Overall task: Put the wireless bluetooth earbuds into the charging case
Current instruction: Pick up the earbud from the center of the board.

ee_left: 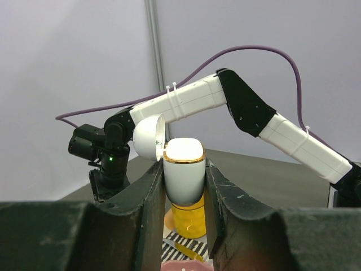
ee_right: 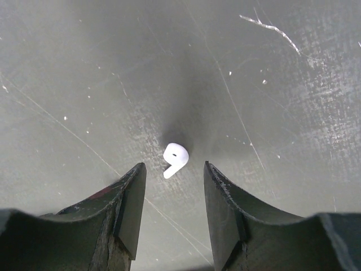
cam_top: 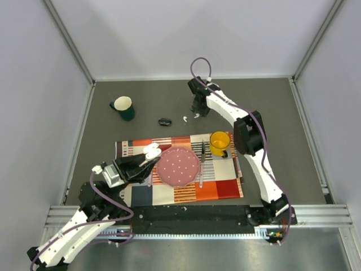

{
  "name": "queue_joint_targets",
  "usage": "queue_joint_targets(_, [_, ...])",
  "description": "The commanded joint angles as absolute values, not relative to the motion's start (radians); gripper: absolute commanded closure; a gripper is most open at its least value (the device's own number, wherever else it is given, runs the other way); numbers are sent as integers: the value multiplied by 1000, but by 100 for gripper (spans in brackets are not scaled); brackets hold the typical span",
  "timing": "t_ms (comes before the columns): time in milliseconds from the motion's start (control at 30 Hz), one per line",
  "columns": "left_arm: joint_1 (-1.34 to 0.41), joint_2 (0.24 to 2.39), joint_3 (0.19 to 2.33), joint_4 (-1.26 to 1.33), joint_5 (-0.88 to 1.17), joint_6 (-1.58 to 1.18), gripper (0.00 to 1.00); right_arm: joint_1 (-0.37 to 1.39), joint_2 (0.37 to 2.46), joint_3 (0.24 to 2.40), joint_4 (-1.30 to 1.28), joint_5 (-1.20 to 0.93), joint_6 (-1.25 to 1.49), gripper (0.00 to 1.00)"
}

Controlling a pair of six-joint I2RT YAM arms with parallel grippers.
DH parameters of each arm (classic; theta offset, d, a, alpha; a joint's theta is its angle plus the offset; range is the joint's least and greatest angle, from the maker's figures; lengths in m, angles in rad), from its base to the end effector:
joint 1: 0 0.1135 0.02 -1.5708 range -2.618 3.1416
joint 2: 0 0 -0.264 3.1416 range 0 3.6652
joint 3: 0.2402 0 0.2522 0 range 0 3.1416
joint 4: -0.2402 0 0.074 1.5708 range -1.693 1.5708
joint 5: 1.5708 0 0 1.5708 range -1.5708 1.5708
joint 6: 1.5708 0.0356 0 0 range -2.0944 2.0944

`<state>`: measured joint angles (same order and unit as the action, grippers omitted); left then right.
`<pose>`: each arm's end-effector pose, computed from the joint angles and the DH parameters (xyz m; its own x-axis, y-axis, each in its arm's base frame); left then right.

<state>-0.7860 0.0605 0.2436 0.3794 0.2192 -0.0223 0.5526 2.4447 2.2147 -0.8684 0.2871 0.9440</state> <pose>0.0499 -0.0610 0.2911 0.3585 -0.3897 -0.8483 0.8288 0.5511 0.0971 0.4512 0.2664 0.1892 -0.7635 0.4418 -0.4711 0.3829 0.8970 0.2206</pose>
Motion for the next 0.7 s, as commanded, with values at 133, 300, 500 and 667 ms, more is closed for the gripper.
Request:
queue_joint_targets(133, [-785,40,276,387,210,-9,100,555,2513,2281,-880,298,946,57])
queue_joint_targets(300, [-785,32,278,377,199,-8,100,555,2511,2272,-881,318,953,59])
queue_joint_targets(500, [-785,32,278,374,195,-9,100,554,2513,2260,-881,330,962,60])
queue_joint_targets(667, [-785,32,278,376,190,-9,100,546,2528,2263,-881,319,999,60])
